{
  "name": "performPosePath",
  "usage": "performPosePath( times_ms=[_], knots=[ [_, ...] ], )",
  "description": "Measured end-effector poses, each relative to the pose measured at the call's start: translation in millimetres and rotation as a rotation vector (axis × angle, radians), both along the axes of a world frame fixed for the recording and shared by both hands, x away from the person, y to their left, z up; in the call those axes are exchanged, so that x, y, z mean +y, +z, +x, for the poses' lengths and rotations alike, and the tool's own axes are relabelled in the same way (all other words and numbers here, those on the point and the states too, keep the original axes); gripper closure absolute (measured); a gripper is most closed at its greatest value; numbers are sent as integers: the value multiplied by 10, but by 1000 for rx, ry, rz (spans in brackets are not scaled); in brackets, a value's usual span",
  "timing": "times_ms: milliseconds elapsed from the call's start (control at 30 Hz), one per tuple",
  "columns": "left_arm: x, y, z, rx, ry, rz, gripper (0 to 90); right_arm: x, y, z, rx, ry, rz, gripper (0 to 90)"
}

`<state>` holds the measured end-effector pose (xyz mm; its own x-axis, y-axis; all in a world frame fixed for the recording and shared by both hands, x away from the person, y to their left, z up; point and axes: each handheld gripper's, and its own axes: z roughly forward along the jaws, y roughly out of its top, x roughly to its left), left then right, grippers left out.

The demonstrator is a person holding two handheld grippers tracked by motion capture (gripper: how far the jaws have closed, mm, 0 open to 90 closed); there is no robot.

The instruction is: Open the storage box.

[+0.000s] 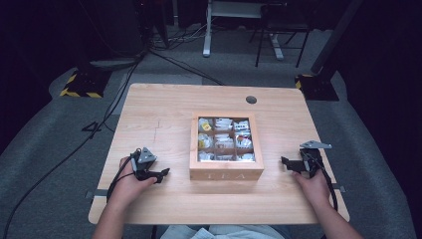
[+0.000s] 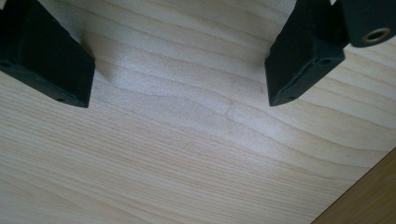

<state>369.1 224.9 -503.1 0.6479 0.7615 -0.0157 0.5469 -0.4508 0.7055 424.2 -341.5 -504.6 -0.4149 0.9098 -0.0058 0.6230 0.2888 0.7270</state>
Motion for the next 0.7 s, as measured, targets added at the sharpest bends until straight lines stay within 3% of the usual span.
performPosePath(
  times_ms=[700],
  knots=[
    [-5, -2, 1, -1, 4, -2, 275, -1, 5, -17, -11, 3, 8, 152]
  ],
)
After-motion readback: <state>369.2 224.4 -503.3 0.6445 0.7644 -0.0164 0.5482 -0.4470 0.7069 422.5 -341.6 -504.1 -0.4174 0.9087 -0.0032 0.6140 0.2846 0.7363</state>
